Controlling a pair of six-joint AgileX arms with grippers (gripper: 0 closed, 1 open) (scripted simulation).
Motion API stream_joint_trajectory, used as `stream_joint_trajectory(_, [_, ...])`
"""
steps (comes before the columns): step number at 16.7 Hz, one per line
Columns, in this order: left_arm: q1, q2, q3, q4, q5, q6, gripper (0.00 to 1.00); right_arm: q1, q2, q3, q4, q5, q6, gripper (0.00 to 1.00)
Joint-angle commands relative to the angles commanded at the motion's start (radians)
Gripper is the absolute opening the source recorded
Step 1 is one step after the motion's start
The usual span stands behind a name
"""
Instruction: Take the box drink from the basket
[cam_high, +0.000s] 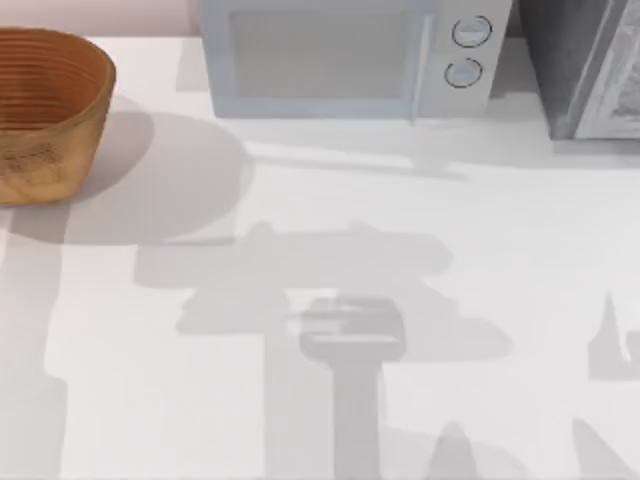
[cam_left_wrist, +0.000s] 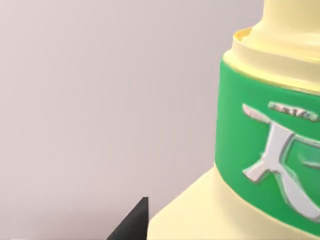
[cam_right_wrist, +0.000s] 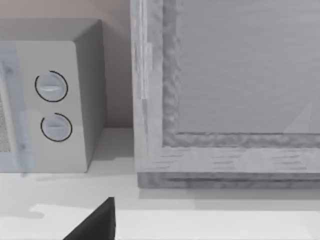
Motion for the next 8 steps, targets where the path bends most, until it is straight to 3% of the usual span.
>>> stream_joint_trajectory(8, [-0.061,-0.824,-0.465,-0.216,-0.068,-0.006,0.0,0.0,0.0,0.0,0.0,0.0,0.0,1.0])
